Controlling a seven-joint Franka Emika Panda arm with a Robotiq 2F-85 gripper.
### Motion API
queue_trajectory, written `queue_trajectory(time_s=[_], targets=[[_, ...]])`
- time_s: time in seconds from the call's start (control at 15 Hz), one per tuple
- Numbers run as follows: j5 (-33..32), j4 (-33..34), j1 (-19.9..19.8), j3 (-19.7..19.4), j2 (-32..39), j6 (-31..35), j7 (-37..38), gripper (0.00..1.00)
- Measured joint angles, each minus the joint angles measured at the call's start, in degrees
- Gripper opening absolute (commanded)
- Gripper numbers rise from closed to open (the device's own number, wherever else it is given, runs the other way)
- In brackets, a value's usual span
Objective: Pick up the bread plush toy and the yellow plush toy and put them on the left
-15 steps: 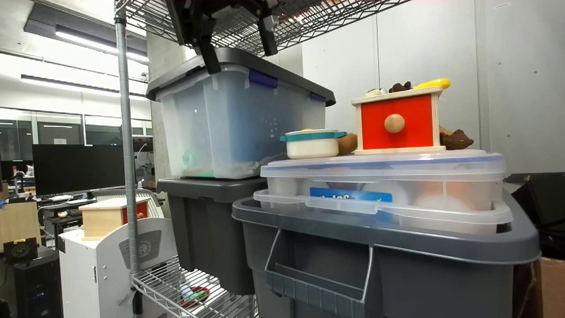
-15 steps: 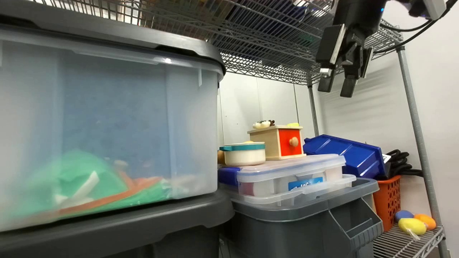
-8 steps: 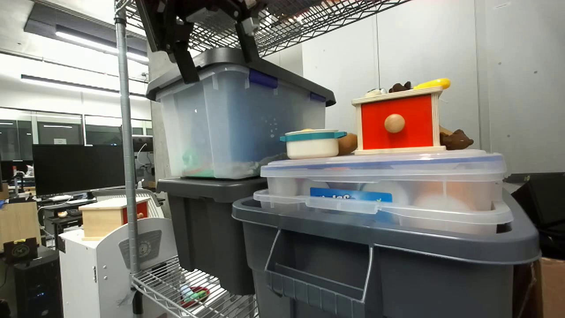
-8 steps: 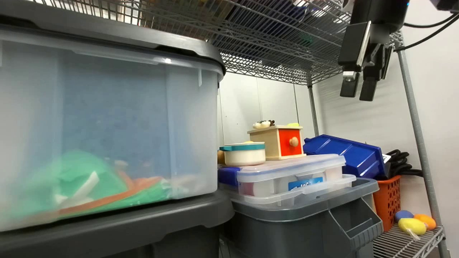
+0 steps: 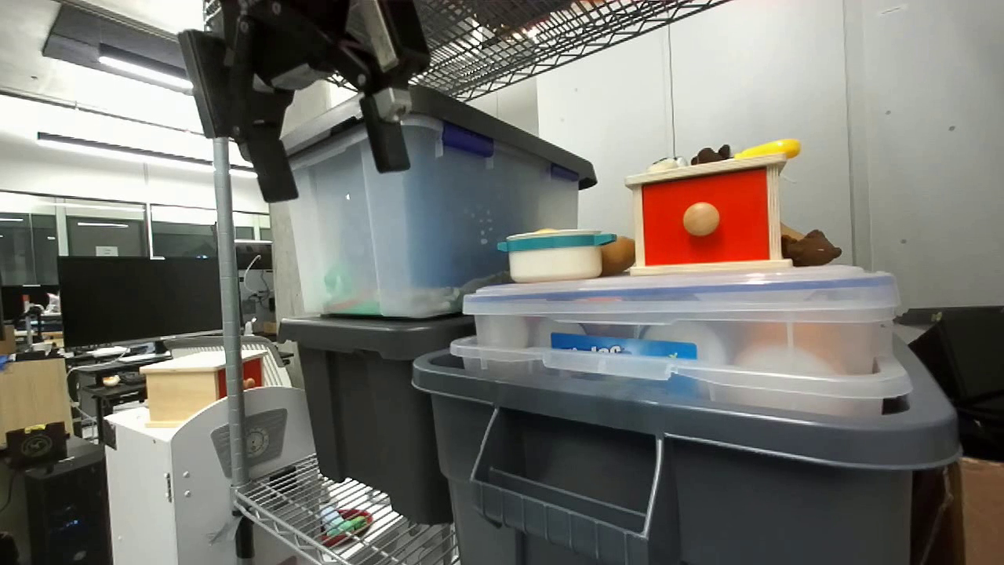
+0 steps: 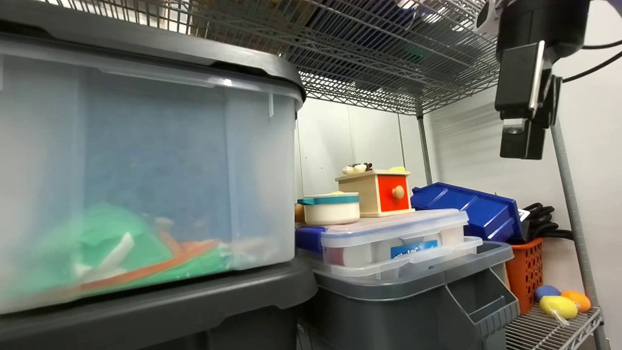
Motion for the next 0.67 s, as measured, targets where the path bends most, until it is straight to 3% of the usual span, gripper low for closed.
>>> queue_trajectory(time_s=[0.67], targets=[[-0.16, -7.45, 2.44, 4.63, -3.39, -4.44, 3.97, 1.00]])
